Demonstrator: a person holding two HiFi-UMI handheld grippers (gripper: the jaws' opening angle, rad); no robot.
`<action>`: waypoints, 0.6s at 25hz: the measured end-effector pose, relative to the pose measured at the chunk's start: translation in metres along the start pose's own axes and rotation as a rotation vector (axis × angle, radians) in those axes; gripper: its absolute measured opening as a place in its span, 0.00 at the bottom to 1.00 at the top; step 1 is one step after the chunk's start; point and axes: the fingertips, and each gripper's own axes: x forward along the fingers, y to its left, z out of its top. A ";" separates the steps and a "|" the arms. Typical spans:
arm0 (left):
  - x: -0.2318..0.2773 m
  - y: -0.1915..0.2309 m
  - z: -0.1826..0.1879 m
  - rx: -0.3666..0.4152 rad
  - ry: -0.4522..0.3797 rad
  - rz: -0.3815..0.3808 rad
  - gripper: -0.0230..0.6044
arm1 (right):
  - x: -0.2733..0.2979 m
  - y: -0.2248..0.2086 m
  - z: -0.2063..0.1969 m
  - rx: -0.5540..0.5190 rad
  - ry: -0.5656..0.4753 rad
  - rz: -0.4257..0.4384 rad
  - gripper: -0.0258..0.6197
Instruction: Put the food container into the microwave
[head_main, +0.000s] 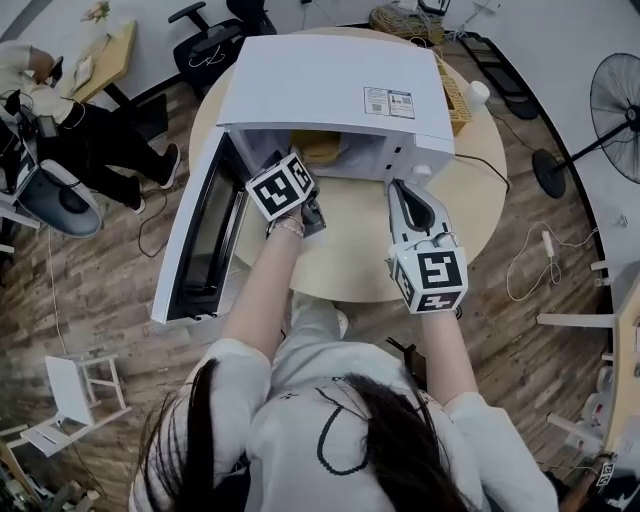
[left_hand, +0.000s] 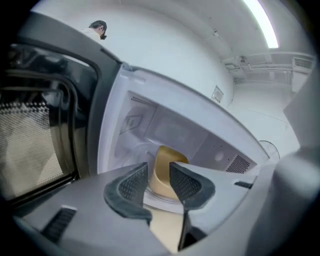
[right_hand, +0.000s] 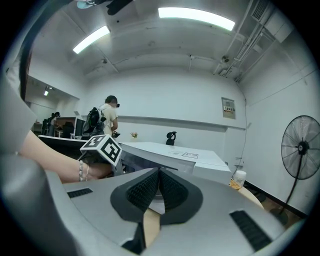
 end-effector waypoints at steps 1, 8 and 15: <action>-0.008 0.000 0.002 0.006 -0.010 -0.005 0.25 | -0.002 0.002 0.002 -0.001 -0.005 0.008 0.08; -0.056 -0.004 0.023 0.075 -0.087 -0.056 0.25 | -0.012 0.016 0.023 -0.015 -0.058 0.042 0.09; -0.106 -0.020 0.056 0.202 -0.188 -0.140 0.25 | -0.017 0.026 0.050 -0.042 -0.105 0.055 0.08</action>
